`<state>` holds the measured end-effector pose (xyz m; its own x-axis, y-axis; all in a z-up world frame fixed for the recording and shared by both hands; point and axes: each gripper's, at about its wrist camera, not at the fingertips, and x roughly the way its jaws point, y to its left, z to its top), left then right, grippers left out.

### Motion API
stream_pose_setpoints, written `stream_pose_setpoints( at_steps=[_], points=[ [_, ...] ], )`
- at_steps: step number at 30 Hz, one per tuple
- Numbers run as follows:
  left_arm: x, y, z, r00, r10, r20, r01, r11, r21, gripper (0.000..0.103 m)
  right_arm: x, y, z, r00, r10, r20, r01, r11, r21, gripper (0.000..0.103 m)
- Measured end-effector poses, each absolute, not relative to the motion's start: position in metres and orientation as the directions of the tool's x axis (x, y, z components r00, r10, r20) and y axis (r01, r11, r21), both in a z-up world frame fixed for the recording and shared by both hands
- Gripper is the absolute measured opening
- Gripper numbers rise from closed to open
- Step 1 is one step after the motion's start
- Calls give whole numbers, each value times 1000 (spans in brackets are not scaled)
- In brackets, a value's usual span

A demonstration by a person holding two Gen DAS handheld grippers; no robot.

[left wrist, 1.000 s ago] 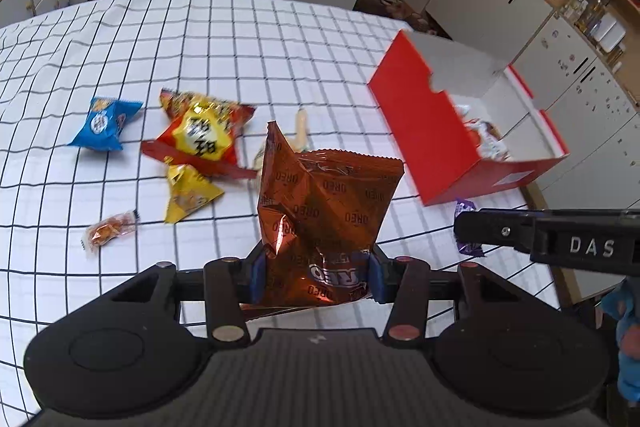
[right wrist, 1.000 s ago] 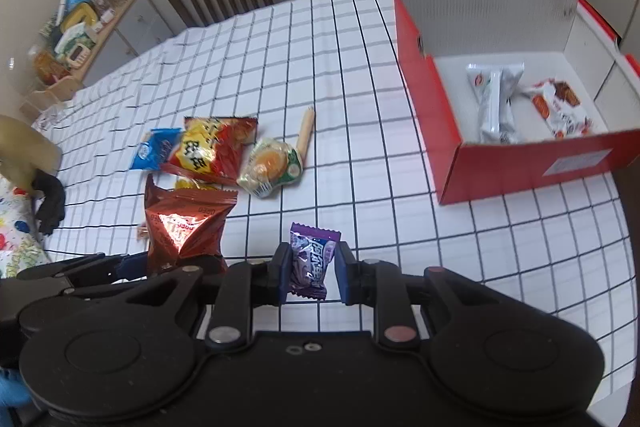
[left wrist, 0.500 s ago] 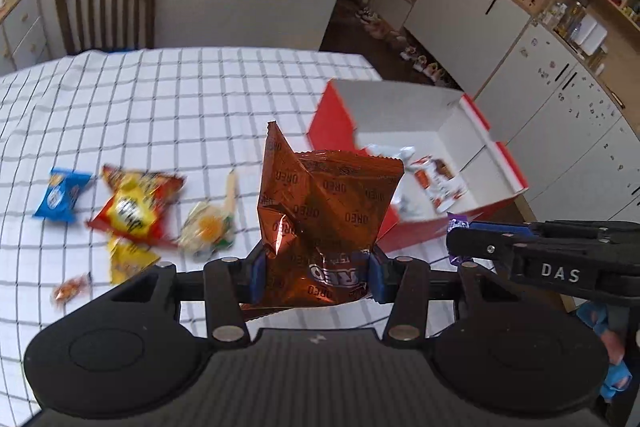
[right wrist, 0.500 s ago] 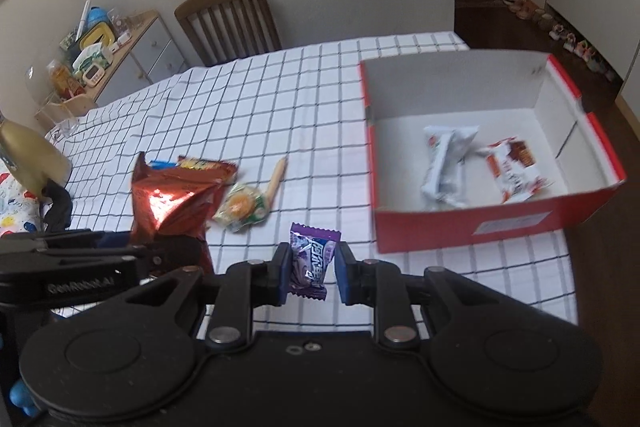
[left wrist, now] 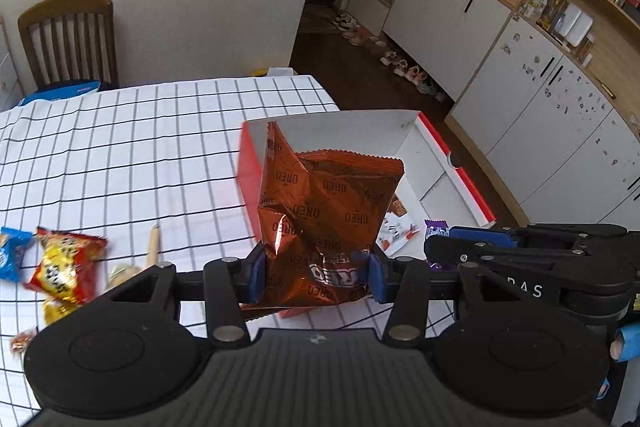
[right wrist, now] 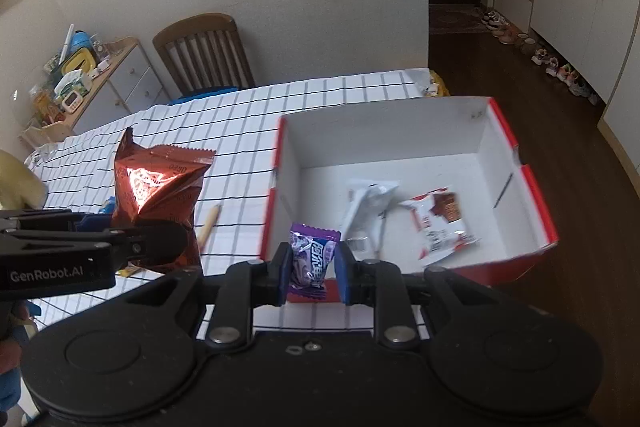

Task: Organize snacks
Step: 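Carry the Oreo bag and purple candy with both grippers over the red box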

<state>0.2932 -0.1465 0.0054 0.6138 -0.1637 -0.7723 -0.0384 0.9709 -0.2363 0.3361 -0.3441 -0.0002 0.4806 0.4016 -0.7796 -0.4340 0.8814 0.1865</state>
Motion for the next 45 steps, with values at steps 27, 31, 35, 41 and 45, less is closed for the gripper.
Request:
stream_pose_setpoints(
  at_steps=[27,31,35,41,45],
  points=[
    [417,-211,-53,515,-37,-857,-57,995,-77,47,437,-413,-62,461,242,-854,-370,927,63,21],
    [430,-216,-67,492,-26,-870,-46,997,-56,47,445,-409,-73,447,226,-866,-381,924,45,21],
    [437,-216,-79,454,-17,-891,-50,998,-44,47,451,-403,-85,432,210,-877,-396,918,25,21],
    [437,-214,-95,412,-26,-911,-51,997,-52,47,456,-398,-98,400,194,-896,-423,906,7,21],
    [434,-215,-103,396,-29,-918,-46,998,-51,47,456,-395,-105,386,189,-903,-432,902,4,21]
  ],
)
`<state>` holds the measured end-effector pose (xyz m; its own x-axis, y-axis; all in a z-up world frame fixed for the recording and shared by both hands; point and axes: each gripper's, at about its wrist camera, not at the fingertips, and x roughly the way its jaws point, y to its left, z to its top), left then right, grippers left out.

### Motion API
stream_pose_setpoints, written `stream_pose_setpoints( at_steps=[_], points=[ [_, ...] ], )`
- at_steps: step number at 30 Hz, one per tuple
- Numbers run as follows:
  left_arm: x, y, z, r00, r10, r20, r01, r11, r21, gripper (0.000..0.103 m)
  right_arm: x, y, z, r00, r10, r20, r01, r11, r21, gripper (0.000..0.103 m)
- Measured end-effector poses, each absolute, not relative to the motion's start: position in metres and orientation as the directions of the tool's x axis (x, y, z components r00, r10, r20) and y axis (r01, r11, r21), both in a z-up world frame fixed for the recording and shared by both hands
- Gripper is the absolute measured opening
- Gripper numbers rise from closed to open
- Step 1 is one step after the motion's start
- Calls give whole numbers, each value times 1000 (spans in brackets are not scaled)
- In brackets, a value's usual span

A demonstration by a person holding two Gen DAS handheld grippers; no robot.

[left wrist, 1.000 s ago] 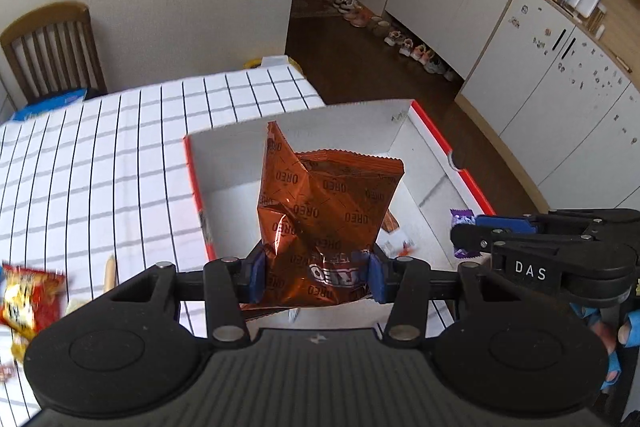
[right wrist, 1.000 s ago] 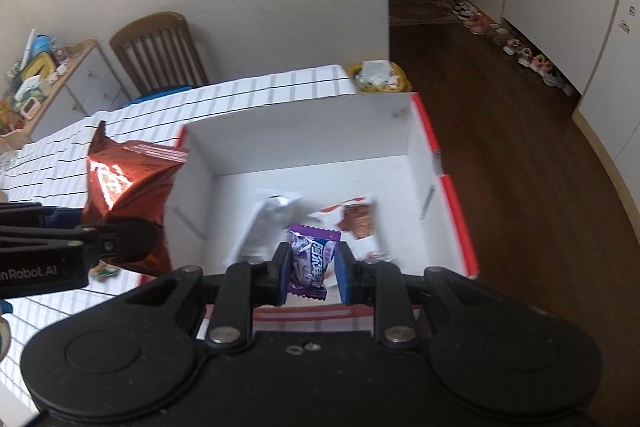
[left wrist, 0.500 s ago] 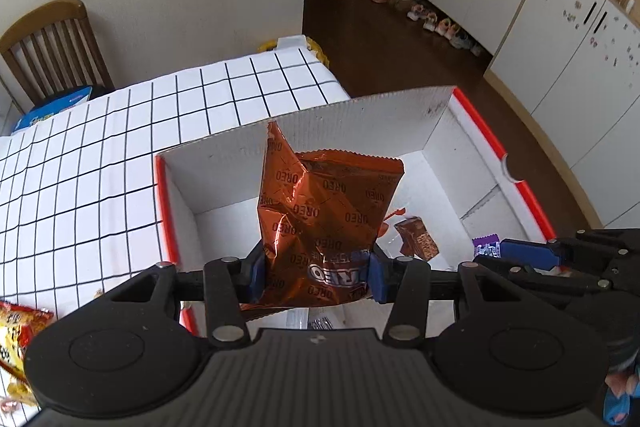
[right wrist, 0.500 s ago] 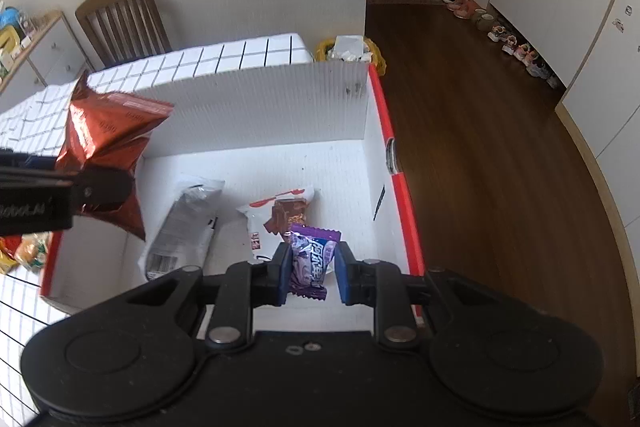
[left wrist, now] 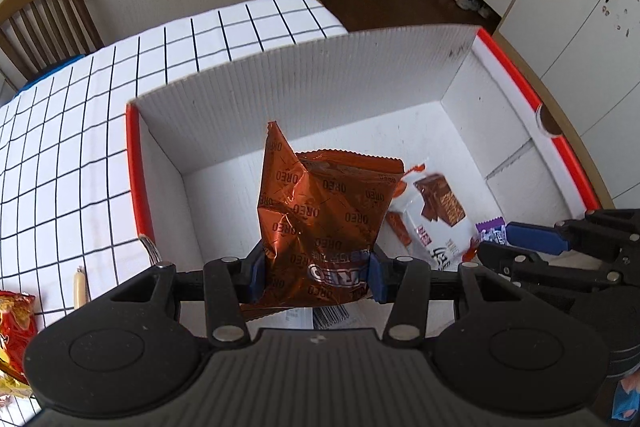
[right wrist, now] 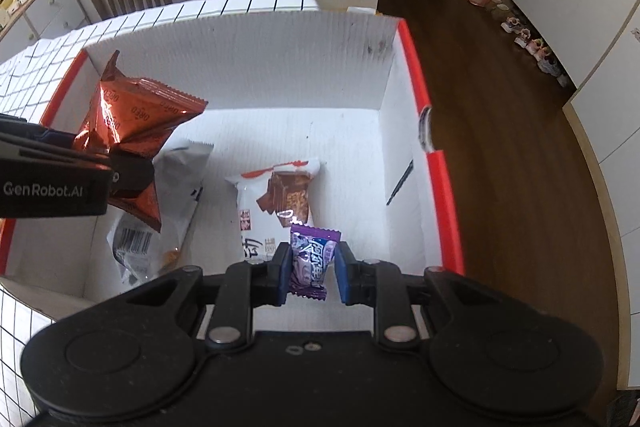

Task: Organize snacks
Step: 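Carry the Oreo bag and purple candy with both grippers over the red box, then open both grippers to drop the Oreo bag and purple candy into the box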

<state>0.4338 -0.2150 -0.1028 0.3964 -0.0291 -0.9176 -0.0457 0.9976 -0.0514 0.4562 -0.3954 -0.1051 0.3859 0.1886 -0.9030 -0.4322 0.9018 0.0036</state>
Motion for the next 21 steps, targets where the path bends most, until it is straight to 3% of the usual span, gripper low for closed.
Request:
stream_pose_setpoints(
  at_steps=[14,19,21],
  points=[
    [424,-219,-102,402,-7,-916,-30,999,-21,49,455,-395,-108,363,207,-909,-438,899,30,29],
    [414,-214,-95,434,-3,-901,-39,999,-23,63,450,-400,-100,367,222,-903,-436,899,44,37],
    [410,-211,-90,447,-10,-894,-44,998,-34,63,447,-402,-96,371,229,-900,-435,899,49,39]
  ],
)
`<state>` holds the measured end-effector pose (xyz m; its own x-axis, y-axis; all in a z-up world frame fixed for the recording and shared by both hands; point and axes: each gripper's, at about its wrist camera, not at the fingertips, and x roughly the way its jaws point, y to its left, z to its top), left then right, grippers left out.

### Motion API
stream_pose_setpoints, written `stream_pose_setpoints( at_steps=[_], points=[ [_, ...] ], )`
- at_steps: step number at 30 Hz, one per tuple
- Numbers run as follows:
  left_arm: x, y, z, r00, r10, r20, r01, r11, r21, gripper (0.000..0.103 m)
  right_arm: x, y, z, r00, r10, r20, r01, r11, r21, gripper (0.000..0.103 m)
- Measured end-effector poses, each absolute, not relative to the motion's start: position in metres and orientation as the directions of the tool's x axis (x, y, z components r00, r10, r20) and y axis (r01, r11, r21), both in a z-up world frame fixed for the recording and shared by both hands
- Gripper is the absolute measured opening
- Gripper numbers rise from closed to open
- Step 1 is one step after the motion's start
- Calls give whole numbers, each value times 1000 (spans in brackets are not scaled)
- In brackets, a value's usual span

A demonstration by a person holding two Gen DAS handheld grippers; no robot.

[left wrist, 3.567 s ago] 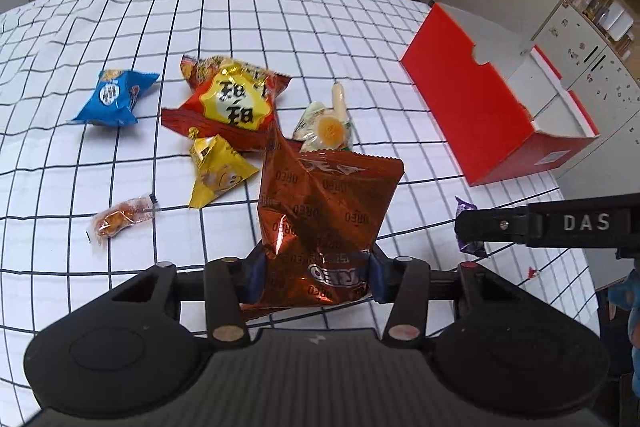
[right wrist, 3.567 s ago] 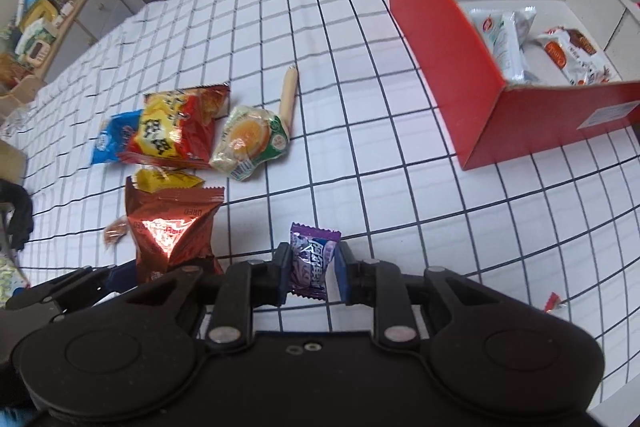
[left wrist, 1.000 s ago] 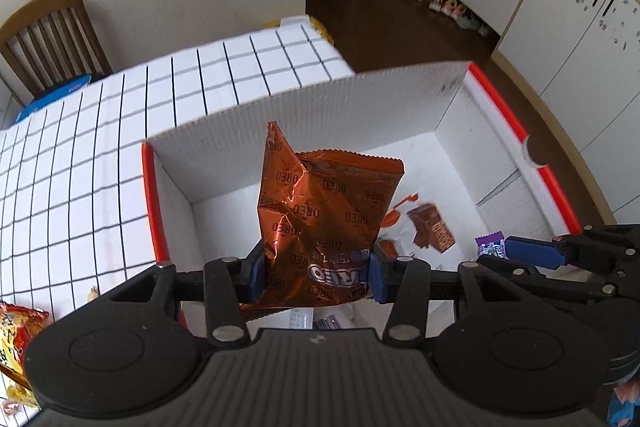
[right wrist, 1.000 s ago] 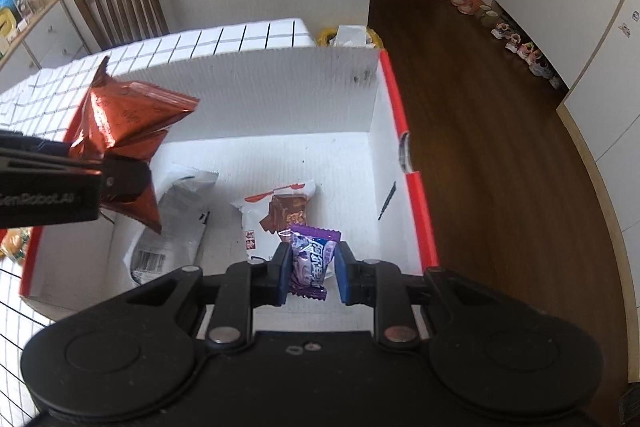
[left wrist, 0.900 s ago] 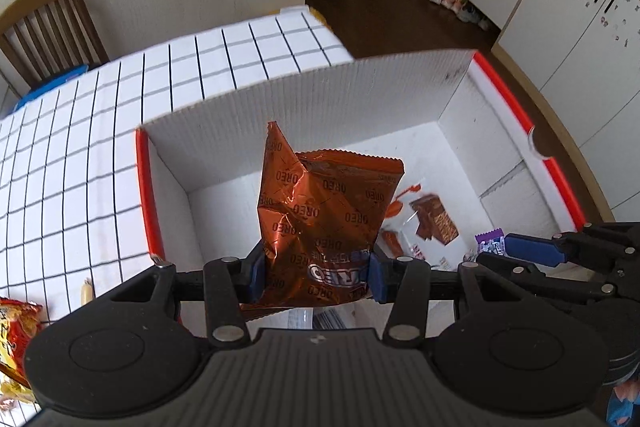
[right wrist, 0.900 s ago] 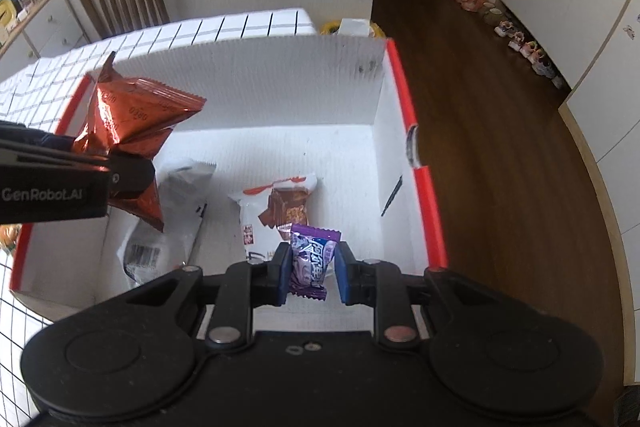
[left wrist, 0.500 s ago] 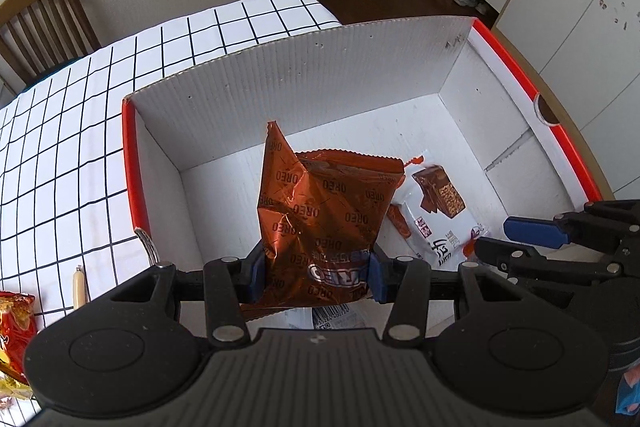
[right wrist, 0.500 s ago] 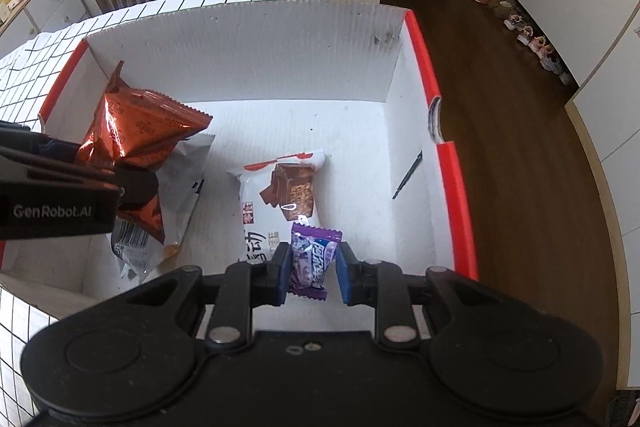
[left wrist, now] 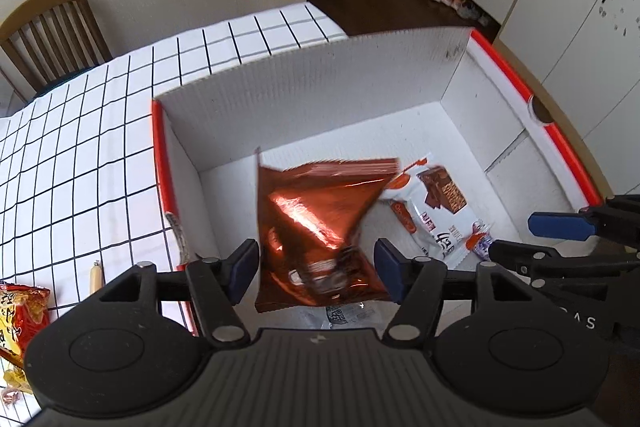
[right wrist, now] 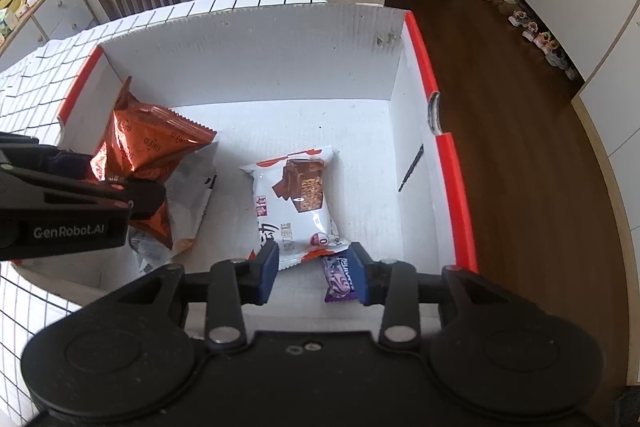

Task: Organize snacks
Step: 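Open both grippers to drop the Oreo bag and purple candy into the box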

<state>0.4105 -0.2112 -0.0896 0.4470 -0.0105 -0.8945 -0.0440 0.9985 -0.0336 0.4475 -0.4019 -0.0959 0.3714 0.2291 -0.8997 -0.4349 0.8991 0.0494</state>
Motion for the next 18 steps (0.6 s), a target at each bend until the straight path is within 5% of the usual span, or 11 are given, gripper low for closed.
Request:
stream_pose_setpoints(
  at_steps=[18],
  points=[
    [365,-190,-47,540,-47,-840,-63,993,-96,63,416,-405,-53,432,287,-855,-460,886,66,53]
  ],
)
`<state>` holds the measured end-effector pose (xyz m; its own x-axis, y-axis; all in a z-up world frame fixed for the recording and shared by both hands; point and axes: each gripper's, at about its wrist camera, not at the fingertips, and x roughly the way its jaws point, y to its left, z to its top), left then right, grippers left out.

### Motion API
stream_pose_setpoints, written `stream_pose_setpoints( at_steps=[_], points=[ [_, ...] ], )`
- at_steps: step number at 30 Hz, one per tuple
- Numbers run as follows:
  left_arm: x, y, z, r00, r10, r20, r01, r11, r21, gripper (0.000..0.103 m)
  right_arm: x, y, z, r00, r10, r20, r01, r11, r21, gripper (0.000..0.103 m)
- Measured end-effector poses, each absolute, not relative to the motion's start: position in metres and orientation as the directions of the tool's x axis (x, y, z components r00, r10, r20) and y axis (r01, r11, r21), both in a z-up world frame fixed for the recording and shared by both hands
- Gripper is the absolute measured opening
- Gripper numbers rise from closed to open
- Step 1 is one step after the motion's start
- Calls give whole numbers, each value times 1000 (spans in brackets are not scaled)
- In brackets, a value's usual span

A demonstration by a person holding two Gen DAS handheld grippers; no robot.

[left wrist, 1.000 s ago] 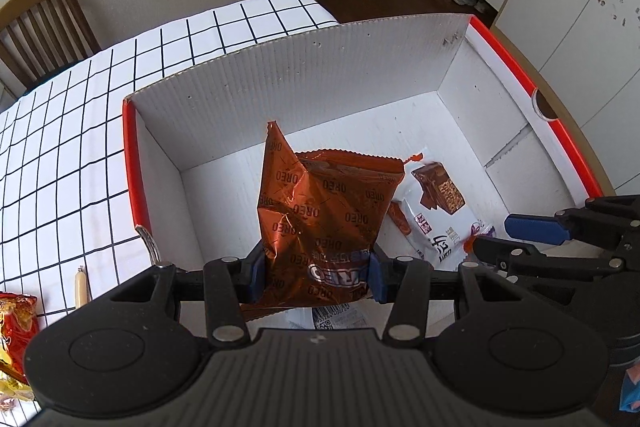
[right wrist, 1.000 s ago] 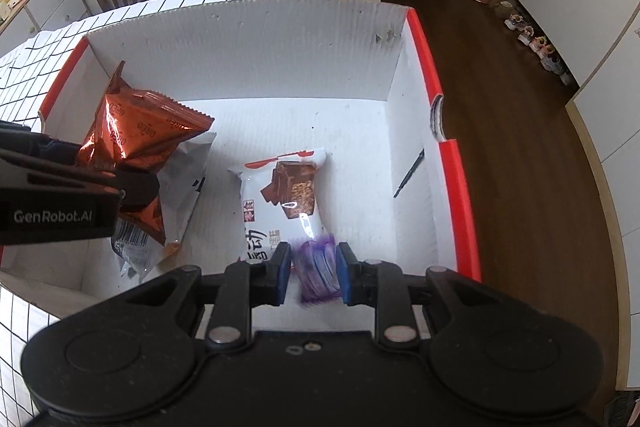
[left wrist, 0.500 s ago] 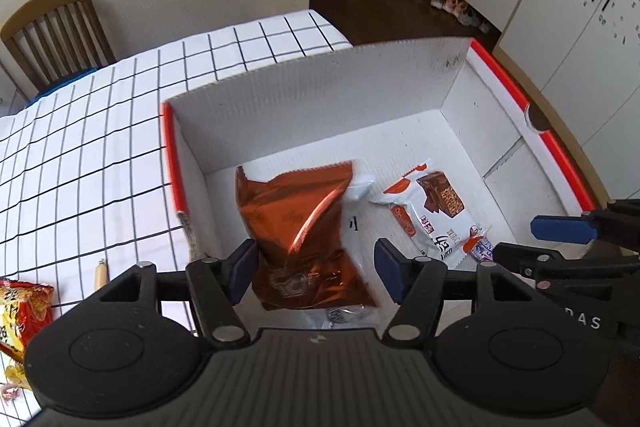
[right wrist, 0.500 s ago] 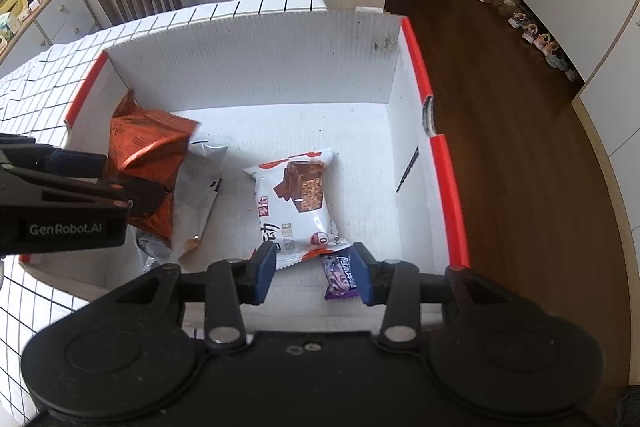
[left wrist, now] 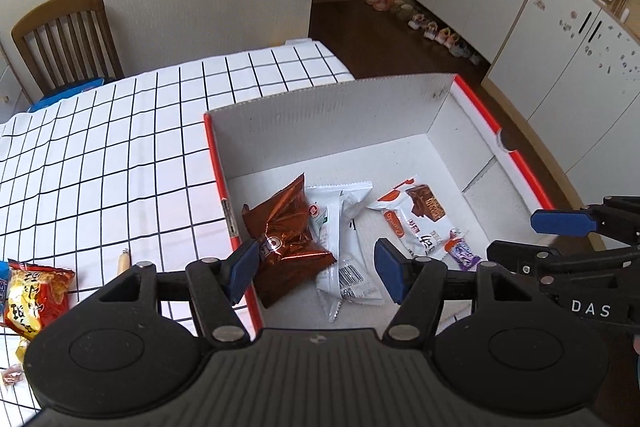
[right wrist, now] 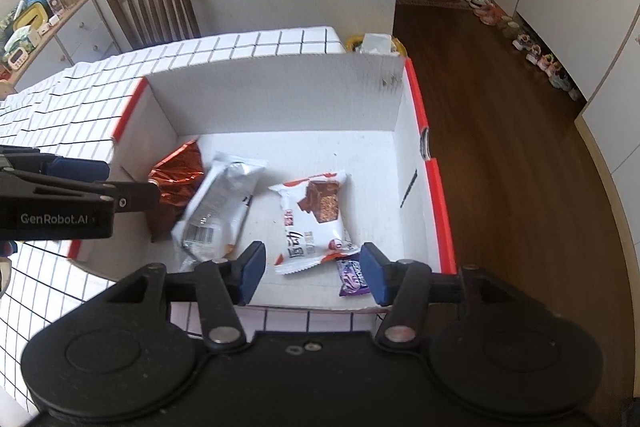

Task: Organize snacks
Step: 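Open both grippers to drop the Oreo bag and purple candy into the box, then move both tools back from the box toward the snacks on the table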

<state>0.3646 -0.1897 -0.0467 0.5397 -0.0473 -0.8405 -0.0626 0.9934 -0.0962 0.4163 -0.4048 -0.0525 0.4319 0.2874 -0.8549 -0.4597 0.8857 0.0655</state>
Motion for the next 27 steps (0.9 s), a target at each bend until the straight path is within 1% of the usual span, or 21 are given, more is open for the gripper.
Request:
stream_pose_setpoints(
  at_steps=[5,9,15,18,20,23,27],
  points=[
    [347,-181,-34,567,-62,-822,-48,993,-108,63,403,-398,-38,458,296,-838,-464,884,59,56],
    [330,-171,-24,592,-69,-803,-40,993,-115,63,390,-391,-25,476,310,-823,-472,880,58,61],
    [304,-147,-9,619,-77,-782,-32,992,-124,63,367,-375,-9,501,321,-803,-465,883,63,64],
    [291,-135,-5,629,-74,-774,-24,993,-115,72,356,-365,-2,510,332,-794,-462,884,73,68],
    [281,-127,-2,639,-72,-766,-21,994,-110,73,347,-358,3,517,338,-786,-463,883,74,69],
    [269,-113,2,646,-80,-759,-13,993,-116,73,335,-346,8,523,351,-776,-461,883,89,77],
    [253,-95,4,657,-78,-750,-6,994,-108,73,320,-327,12,530,365,-766,-464,880,98,83]
  ],
)
